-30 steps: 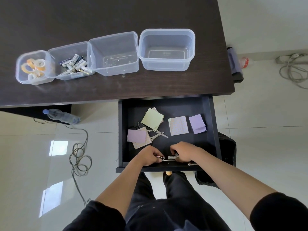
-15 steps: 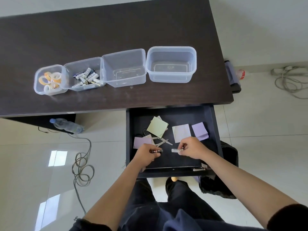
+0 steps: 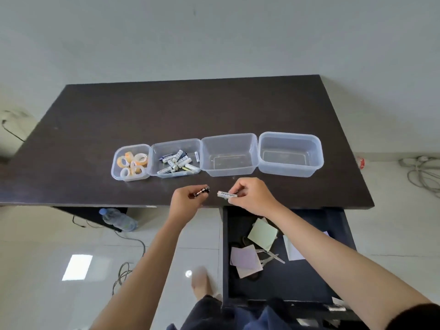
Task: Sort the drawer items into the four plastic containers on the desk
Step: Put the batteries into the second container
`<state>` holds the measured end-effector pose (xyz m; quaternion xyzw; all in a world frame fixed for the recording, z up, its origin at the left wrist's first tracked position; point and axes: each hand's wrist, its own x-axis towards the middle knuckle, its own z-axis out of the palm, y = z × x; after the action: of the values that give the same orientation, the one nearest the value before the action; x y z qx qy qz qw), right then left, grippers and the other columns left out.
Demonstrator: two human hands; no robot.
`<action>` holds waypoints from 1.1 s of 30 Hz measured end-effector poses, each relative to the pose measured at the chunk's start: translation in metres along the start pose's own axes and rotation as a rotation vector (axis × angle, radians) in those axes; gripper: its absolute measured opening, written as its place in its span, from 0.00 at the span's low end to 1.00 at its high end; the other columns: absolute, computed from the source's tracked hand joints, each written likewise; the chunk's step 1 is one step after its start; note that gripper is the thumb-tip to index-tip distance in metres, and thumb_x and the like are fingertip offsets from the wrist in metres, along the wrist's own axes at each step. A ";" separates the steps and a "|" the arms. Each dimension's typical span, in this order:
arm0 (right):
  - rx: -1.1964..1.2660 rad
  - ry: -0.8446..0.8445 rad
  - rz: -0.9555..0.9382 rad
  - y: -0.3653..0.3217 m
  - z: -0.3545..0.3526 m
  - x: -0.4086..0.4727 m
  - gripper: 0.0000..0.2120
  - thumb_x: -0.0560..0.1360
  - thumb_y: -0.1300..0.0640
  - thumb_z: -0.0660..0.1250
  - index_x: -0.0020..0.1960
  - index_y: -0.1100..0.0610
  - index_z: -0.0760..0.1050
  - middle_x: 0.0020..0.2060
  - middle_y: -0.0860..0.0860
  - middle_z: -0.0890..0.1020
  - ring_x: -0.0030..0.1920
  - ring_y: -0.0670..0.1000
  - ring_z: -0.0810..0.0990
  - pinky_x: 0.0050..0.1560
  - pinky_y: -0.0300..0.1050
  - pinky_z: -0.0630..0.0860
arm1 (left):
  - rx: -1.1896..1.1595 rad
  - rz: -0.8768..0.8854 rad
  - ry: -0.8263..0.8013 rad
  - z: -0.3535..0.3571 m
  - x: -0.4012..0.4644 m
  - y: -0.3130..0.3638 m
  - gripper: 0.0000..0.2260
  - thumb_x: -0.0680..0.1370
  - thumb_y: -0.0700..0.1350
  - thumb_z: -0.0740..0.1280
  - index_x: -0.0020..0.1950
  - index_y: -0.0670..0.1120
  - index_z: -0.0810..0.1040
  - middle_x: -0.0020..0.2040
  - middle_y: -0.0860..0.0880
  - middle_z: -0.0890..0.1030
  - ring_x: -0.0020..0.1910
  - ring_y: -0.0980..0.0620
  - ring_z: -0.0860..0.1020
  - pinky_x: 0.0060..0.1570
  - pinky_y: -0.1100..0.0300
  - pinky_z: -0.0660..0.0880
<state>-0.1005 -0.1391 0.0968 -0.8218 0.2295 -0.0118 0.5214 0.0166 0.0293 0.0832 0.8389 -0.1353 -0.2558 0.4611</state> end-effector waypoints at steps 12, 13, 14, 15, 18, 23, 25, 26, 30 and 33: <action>-0.219 0.013 -0.035 -0.100 0.072 0.129 0.06 0.70 0.67 0.66 0.43 0.58 0.78 0.31 0.44 0.74 0.31 0.45 0.72 0.35 0.41 0.70 | 0.345 0.097 -0.003 -0.109 0.116 0.020 0.10 0.77 0.42 0.67 0.57 0.46 0.82 0.44 0.48 0.83 0.45 0.49 0.79 0.49 0.57 0.75; -0.251 -0.005 -0.031 -0.101 0.077 0.135 0.07 0.70 0.67 0.65 0.45 0.59 0.78 0.31 0.43 0.73 0.31 0.43 0.71 0.36 0.40 0.69 | 0.368 0.094 -0.029 -0.109 0.121 0.018 0.10 0.77 0.41 0.66 0.57 0.45 0.82 0.47 0.47 0.84 0.48 0.48 0.79 0.50 0.58 0.74; -0.278 -0.023 -0.021 -0.101 0.081 0.139 0.08 0.70 0.67 0.64 0.46 0.59 0.79 0.32 0.42 0.73 0.31 0.43 0.71 0.38 0.40 0.68 | 0.387 0.094 -0.054 -0.110 0.125 0.016 0.11 0.77 0.41 0.66 0.58 0.44 0.81 0.51 0.46 0.84 0.51 0.47 0.79 0.50 0.59 0.73; -0.301 -0.042 -0.010 -0.101 0.084 0.143 0.09 0.71 0.67 0.64 0.48 0.59 0.79 0.33 0.43 0.74 0.32 0.43 0.71 0.38 0.40 0.69 | 0.402 0.096 -0.077 -0.110 0.129 0.013 0.11 0.77 0.40 0.66 0.59 0.44 0.81 0.53 0.46 0.83 0.54 0.46 0.79 0.49 0.60 0.71; -0.370 -0.094 0.002 -0.100 0.091 0.153 0.11 0.72 0.67 0.64 0.51 0.58 0.80 0.39 0.48 0.78 0.38 0.49 0.74 0.39 0.40 0.69 | 0.419 0.086 -0.125 -0.109 0.135 0.005 0.14 0.77 0.38 0.64 0.61 0.44 0.79 0.56 0.47 0.82 0.57 0.47 0.78 0.51 0.61 0.70; -0.374 -0.054 -0.002 -0.098 0.093 0.154 0.17 0.72 0.69 0.63 0.56 0.55 0.80 0.48 0.48 0.82 0.43 0.47 0.75 0.44 0.42 0.71 | 0.392 0.096 -0.134 -0.105 0.139 -0.006 0.16 0.76 0.37 0.64 0.63 0.43 0.77 0.61 0.47 0.80 0.61 0.47 0.77 0.62 0.55 0.72; -0.356 -0.020 -0.008 -0.094 0.088 0.150 0.17 0.73 0.68 0.63 0.57 0.54 0.80 0.46 0.48 0.81 0.39 0.46 0.75 0.44 0.44 0.73 | 0.371 0.124 -0.113 -0.102 0.138 -0.009 0.16 0.76 0.36 0.64 0.64 0.43 0.77 0.61 0.46 0.80 0.61 0.47 0.77 0.61 0.56 0.72; -0.353 -0.010 -0.024 -0.093 0.085 0.147 0.16 0.73 0.67 0.64 0.57 0.55 0.80 0.44 0.47 0.80 0.36 0.45 0.75 0.43 0.44 0.73 | 0.357 0.143 -0.092 -0.101 0.135 -0.011 0.16 0.76 0.36 0.64 0.63 0.43 0.77 0.62 0.46 0.80 0.60 0.47 0.77 0.58 0.57 0.72; -0.323 0.031 -0.086 -0.086 0.065 0.129 0.11 0.73 0.66 0.66 0.53 0.57 0.81 0.46 0.52 0.84 0.44 0.52 0.81 0.49 0.44 0.77 | 0.317 0.250 0.037 -0.086 0.115 -0.010 0.13 0.76 0.36 0.64 0.59 0.44 0.79 0.60 0.45 0.77 0.58 0.46 0.76 0.54 0.60 0.70; -0.283 0.046 -0.088 -0.077 0.043 0.105 0.08 0.73 0.64 0.68 0.51 0.59 0.82 0.46 0.51 0.83 0.47 0.47 0.80 0.49 0.34 0.74 | 0.258 0.345 0.101 -0.064 0.089 -0.007 0.11 0.76 0.36 0.64 0.57 0.43 0.80 0.57 0.45 0.78 0.59 0.48 0.75 0.54 0.60 0.71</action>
<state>0.0322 -0.1166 0.1206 -0.8959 0.2043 -0.0208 0.3939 0.1261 0.0373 0.0787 0.8671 -0.2852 -0.1111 0.3930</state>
